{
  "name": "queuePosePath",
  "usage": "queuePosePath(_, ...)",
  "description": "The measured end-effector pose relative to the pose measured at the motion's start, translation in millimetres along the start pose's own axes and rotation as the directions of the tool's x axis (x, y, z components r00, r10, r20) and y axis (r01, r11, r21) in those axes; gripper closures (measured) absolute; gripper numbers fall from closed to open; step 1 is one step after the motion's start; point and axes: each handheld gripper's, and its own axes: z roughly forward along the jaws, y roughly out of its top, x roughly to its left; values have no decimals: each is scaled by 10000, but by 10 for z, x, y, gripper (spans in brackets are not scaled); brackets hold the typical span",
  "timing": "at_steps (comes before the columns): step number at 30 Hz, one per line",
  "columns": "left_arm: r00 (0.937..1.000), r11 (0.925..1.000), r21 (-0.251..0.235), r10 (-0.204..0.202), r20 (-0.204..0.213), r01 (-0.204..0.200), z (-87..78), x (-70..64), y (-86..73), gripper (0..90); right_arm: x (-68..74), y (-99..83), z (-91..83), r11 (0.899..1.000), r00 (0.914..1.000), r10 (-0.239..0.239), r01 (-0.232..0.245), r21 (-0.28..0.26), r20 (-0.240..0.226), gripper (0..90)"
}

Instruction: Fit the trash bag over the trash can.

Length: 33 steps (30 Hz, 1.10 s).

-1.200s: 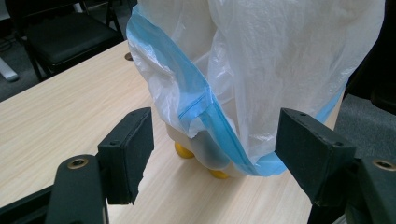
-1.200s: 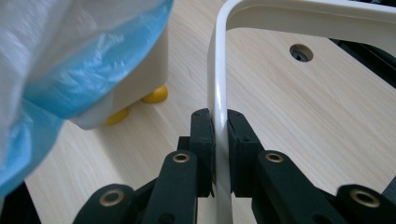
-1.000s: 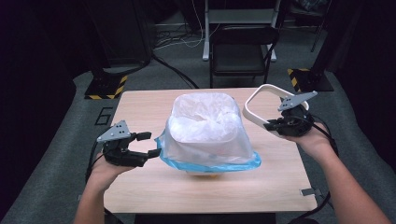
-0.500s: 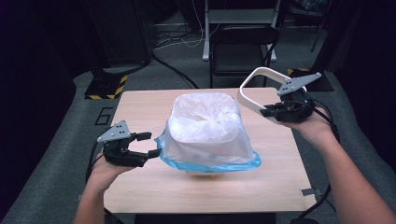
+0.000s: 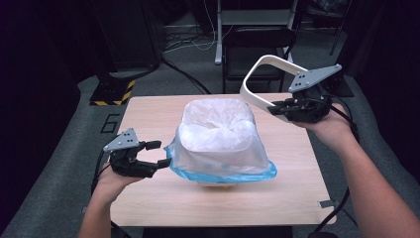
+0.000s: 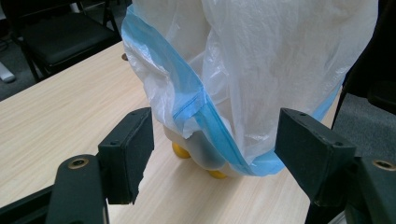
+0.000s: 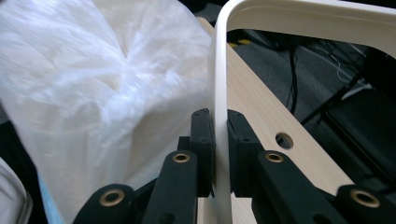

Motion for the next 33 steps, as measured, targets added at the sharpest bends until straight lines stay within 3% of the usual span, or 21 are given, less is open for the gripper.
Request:
queuePosePath(7, 10000, 10000, 40, 22, 24, -22, 12, -13, 2, 277, 176, 120, 0, 9975, 9969, -572, 548, -443, -537, 824)
queuePosePath(13, 9999, 10000, 15, 54, 110, -54, 25, -24, 6, 278, 360, 231, 11, 9916, 9878, -1159, 1091, -689, -1038, 824)
queuePosePath(23, 9999, 10000, 1, 53, 99, -53, 37, -29, 1, 278, 710, 382, 118, 9765, 9590, -2122, 2006, -788, -1879, 819)
queuePosePath(33, 9999, 10000, 83, 8, 139, -9, 68, -17, -10, 279, 939, 481, 266, 9630, 9257, -2693, 2593, -730, -2656, 815)
